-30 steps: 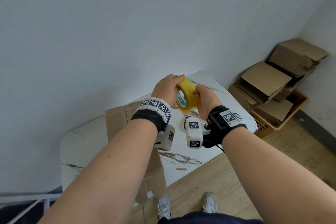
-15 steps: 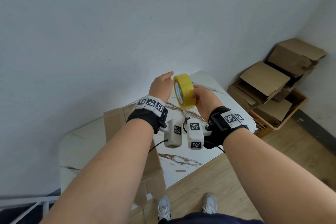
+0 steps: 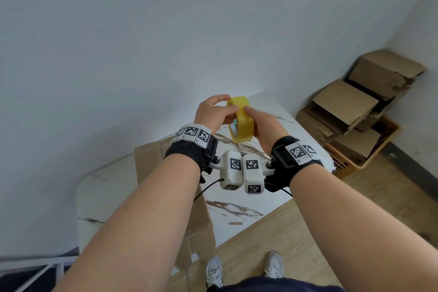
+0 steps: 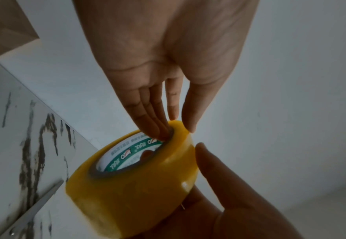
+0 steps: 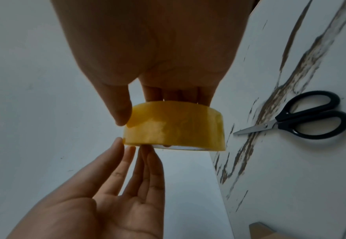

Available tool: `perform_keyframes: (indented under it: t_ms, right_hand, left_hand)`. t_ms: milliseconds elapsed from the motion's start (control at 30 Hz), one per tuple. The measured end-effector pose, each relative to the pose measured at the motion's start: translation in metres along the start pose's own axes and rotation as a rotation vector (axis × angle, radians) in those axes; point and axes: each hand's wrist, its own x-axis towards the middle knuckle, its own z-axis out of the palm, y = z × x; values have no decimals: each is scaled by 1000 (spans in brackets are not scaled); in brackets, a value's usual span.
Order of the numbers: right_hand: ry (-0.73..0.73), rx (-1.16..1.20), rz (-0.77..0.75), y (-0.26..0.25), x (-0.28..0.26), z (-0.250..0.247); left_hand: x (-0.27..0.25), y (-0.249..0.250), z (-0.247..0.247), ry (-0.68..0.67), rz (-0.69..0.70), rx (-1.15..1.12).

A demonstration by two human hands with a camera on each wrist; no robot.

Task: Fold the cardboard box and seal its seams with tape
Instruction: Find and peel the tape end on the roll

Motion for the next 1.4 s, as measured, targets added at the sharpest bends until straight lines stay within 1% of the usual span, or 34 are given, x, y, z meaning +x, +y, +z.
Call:
perform_keyframes:
  t_ms: [333,500,667,833,933,1033,1133,1200,1400]
  right_hand:
    - [-135,23,-68,2,-10,-5]
    - [-190,-40,-104,5,-13,-6]
    - [-209,-38,-101,5,-15,-11]
    - [-208,-123,-88,4,-21,-15]
    - [-218,-49,-90,3,-26,-13]
    - [-160,-50,-135,-1,-28,-11]
    - [-91,-90,-149,-1,-24,-12]
    - [-75,-97,-144,-1,-23,-12]
    - [-128,-40,-133,-5,-20,-15]
  left_hand:
    - [2,-1,-7,18,-48,-113]
    - [0,0,-8,5,-60,-179]
    - [-1,3,-9,4,-83,-248]
    - [-2,2,-10,21,-113,-323]
    - [-6,1,-7,-35,-85,-225]
    - [-10,-1,-4,-91,-55,-166]
    - [-10,-1,-2,-70,-41,-164]
    - [-10,-1,0,-56,-34,-146]
    - [-9,-1,0,-47,-40,-114]
